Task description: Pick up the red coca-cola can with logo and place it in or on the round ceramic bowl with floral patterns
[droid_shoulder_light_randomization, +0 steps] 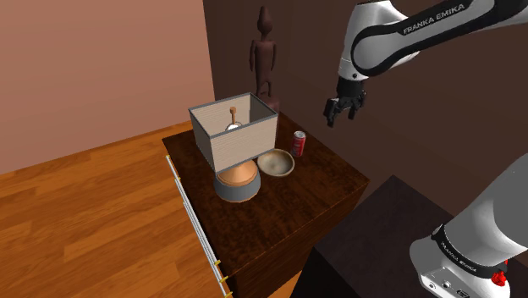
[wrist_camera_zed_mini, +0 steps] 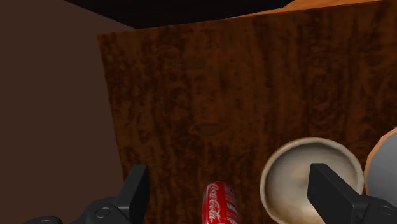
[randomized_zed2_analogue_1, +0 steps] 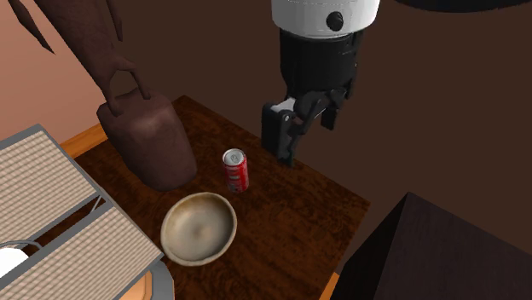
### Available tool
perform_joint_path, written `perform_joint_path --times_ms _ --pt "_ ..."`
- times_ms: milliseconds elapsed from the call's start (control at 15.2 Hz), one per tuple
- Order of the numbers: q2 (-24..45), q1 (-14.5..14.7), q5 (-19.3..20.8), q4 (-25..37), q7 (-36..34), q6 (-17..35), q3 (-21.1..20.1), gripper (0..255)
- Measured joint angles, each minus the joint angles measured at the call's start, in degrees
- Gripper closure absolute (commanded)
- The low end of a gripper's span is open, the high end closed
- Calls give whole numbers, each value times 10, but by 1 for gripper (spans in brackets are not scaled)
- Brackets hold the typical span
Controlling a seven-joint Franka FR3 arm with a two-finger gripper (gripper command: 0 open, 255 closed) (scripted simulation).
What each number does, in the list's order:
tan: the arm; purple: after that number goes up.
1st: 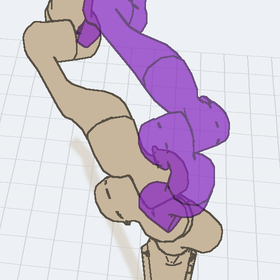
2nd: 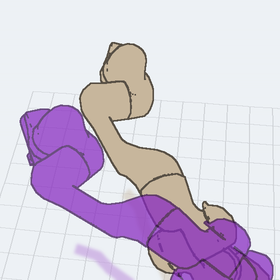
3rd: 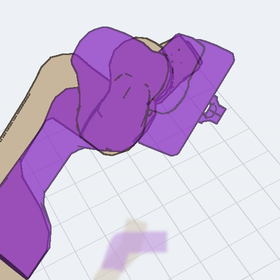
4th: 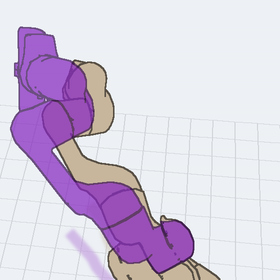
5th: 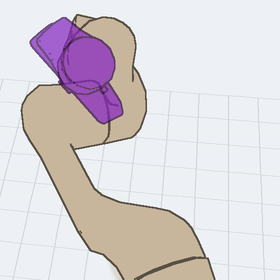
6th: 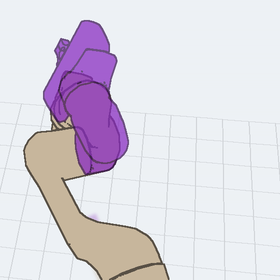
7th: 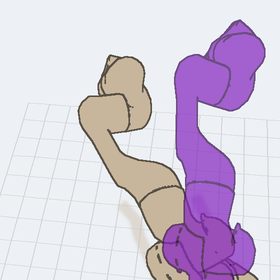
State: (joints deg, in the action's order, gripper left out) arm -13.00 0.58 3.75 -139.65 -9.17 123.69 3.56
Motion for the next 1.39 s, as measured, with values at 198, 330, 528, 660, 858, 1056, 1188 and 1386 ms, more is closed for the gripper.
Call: perform_joint_path --times_ms 198,330,528,660,858,1056,1188,1386 --pt "63 -3 -6 25 9 45 7 0" --pt "112 -4 -12 44 13 78 10 0" --pt "173 -4 -24 74 18 115 10 0" --pt "215 -6 -32 102 22 133 10 0" --pt "284 -10 -45 150 29 160 7 0" --pt "355 -13 -57 209 32 178 2 0" --pt "392 -17 -62 239 36 186 0 0" --pt "415 -21 -66 244 40 206 -1 0"
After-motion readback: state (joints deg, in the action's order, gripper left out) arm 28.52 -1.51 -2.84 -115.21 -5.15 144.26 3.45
